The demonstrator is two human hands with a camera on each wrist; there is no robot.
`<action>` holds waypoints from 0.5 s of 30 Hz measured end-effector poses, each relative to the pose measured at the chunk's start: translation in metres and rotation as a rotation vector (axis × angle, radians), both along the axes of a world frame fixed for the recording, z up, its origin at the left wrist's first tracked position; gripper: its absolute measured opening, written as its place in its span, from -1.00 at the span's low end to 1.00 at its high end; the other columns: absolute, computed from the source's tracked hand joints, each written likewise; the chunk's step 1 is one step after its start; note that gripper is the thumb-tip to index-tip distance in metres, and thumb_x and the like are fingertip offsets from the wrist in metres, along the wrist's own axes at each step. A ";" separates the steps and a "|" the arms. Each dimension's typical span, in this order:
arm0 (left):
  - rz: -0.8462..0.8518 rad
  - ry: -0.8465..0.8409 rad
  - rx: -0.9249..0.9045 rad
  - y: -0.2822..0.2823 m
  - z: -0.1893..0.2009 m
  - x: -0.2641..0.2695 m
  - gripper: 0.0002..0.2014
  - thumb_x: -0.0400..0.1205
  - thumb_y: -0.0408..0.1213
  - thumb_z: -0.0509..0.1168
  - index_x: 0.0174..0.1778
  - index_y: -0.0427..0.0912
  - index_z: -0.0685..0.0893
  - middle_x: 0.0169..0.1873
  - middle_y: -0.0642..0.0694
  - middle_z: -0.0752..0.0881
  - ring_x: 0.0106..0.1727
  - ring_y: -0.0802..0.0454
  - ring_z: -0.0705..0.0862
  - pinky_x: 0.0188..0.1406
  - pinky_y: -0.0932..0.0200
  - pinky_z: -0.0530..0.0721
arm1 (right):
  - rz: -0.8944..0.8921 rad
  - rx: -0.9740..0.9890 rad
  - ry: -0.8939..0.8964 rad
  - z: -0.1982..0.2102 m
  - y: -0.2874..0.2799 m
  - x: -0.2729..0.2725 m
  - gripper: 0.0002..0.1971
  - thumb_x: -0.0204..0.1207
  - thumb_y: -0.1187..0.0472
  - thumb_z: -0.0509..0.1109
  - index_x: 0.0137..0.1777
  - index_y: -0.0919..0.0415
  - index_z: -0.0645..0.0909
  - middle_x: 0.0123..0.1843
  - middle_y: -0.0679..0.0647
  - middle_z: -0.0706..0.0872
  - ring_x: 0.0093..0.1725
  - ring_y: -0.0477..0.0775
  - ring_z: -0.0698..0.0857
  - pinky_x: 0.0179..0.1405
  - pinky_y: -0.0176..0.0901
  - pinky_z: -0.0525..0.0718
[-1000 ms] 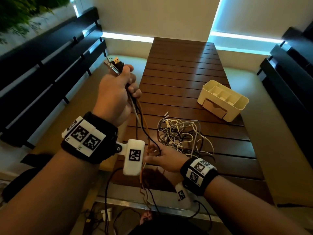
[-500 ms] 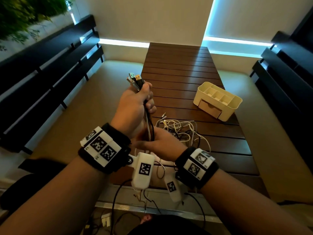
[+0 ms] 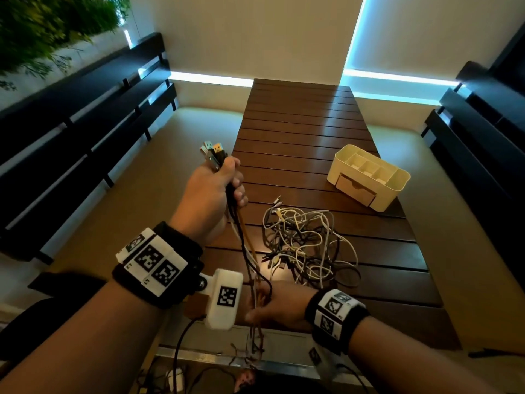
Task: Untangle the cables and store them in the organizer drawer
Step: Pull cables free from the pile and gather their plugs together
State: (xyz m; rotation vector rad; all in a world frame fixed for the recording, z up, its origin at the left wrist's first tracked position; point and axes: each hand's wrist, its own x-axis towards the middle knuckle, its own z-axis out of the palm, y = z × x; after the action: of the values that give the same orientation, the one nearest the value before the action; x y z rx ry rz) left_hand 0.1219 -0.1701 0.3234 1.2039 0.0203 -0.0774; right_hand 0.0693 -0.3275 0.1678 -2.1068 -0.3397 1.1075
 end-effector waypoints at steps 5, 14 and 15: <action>-0.033 0.077 0.131 0.003 -0.025 -0.009 -0.79 0.84 -0.19 0.04 -0.02 -0.19 0.49 -0.47 -0.04 0.47 -0.45 0.03 0.64 -0.10 -0.13 0.73 | -0.119 0.001 -0.075 0.008 -0.027 0.031 -0.49 0.46 0.31 0.54 0.39 -0.02 0.59 0.27 -0.07 0.68 0.23 -0.09 0.65 0.12 -0.23 0.63; -0.039 0.110 0.221 0.015 -0.042 -0.013 -0.82 0.83 -0.17 0.06 0.06 -0.19 0.48 -0.48 0.00 0.46 -0.50 0.04 0.54 -0.37 0.01 0.66 | -0.759 0.256 -0.467 0.004 -0.049 0.060 -0.83 0.56 0.32 0.36 -0.24 0.12 0.67 -0.26 0.02 0.71 -0.31 -0.05 0.63 -0.25 -0.11 0.63; -0.042 0.098 0.226 0.016 -0.042 -0.012 -0.82 0.83 -0.18 0.06 0.05 -0.19 0.47 -0.47 0.00 0.43 -0.52 0.06 0.50 -0.41 0.06 0.60 | -0.741 0.213 -0.522 0.000 -0.049 0.063 -0.86 0.56 0.30 0.38 -0.22 0.13 0.67 -0.24 0.03 0.72 -0.27 -0.02 0.65 -0.22 -0.11 0.65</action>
State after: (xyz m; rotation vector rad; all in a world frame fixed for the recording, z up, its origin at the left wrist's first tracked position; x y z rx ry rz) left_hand 0.1095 -0.1540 0.2817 1.4261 0.0913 -0.1746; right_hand 0.1320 -0.3769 0.1681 -2.0288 0.0937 0.0860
